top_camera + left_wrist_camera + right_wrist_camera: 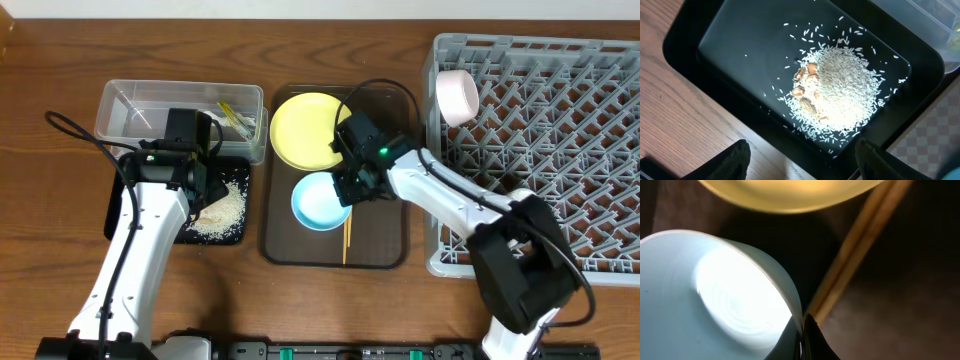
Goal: Sort waste into correct bins and load items into the dishwasher rack
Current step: 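Lift the light-blue bowl and carry it over the rack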
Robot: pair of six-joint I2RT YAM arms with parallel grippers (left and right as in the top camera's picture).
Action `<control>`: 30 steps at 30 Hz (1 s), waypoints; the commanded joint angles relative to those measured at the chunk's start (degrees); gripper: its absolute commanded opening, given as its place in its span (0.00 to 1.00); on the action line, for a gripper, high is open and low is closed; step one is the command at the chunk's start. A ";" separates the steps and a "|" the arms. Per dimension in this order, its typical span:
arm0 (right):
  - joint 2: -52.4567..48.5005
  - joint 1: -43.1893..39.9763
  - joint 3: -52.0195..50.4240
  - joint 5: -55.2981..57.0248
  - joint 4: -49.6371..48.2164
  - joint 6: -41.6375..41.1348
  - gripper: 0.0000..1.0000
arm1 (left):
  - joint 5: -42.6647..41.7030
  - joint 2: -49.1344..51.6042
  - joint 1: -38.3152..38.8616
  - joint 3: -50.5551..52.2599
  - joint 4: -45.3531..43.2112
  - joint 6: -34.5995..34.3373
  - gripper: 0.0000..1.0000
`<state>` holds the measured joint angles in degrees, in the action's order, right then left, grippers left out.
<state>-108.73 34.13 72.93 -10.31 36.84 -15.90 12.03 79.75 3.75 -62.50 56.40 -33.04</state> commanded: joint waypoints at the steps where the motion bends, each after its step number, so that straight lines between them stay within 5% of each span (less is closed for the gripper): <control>1: 7.28 -2.64 0.20 4.00 0.31 1.01 0.01 | 1.07 -0.33 -0.26 0.39 0.04 -0.50 0.70; 12: 24.57 -12.11 0.20 31.61 -1.33 8.90 0.01 | 1.05 -0.33 -0.26 0.39 -0.55 -0.50 0.71; 18: 25.22 -18.03 0.17 50.99 -9.90 22.27 0.01 | 0.44 -0.33 -0.24 0.39 -1.22 -0.50 0.70; 30: 23.93 -27.78 0.17 57.90 -25.77 37.57 0.01 | 0.44 -0.33 -0.24 0.39 -1.38 -0.50 0.70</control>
<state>-83.79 8.03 72.88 44.88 11.97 16.36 11.99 79.75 3.75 -62.33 55.07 -33.04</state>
